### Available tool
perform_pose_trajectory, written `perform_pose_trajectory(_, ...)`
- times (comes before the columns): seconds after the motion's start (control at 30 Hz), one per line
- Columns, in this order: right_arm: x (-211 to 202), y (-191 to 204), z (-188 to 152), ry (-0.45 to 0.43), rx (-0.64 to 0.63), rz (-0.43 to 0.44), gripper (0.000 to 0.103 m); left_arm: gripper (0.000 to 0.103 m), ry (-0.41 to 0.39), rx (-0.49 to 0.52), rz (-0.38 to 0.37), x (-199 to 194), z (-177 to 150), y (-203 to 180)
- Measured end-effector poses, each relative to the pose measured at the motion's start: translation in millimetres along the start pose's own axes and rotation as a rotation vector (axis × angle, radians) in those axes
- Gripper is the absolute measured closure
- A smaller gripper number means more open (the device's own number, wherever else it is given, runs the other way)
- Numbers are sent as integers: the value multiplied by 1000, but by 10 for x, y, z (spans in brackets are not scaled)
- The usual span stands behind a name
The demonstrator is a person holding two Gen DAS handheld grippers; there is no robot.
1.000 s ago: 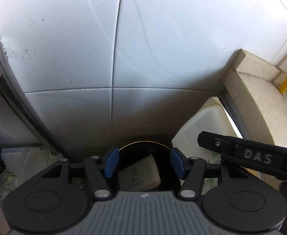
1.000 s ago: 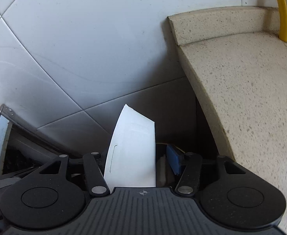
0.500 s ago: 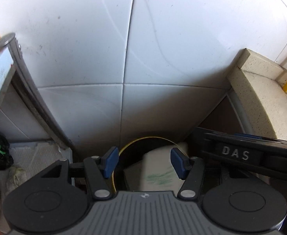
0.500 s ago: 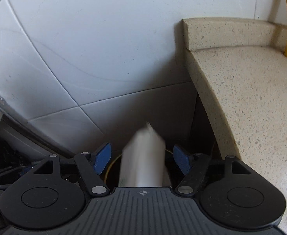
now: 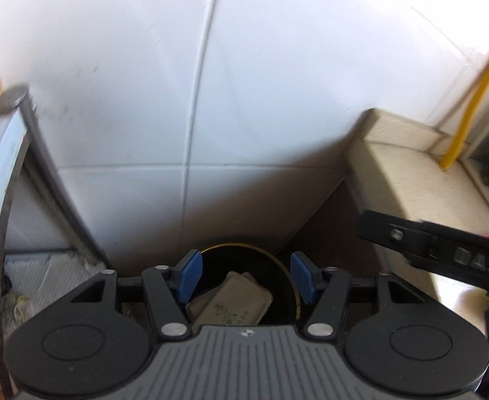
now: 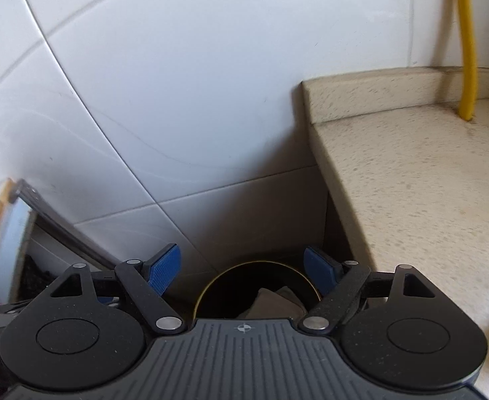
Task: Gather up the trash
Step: 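Move both tools back toward the red ice tea carton on the counter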
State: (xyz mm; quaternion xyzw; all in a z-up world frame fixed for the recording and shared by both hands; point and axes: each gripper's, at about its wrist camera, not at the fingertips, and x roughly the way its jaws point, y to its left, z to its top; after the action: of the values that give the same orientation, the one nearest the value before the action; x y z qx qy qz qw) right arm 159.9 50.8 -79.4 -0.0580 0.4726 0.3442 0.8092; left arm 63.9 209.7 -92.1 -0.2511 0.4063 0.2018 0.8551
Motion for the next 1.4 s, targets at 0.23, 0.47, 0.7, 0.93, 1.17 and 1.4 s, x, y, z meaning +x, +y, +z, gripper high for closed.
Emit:
perform_pose_trajectory(0.23,-664,-311,-68,-114,99,-41,16,44,-42,101,-126,-207,85,-399)
perform_pose_trajectory(0.47,-1321,-792,-308,-213,212,-155,15,41,-31,237,-262,-261,76,-987)
perform_pose_trajectory(0.7,-1800,-1287,-631,-243,289,-301,13,39,-4,351,-349,-270,-23,-1568)
perform_pose_trajectory(0.93,-1974,-1678,-868,-246,361,-355,12,39,6,446,-397,-227,-68,-2120)
perform_pose_trajectory(1.17,-2147,-2010,-1083,-292,458,-340,11,32,-35,583,-440,-208,-19,-2658)
perform_pose_trajectory(1.4,-2210,-2275,-1169,-322,525,-344,10,31,-15,734,-491,1,20,-3125)
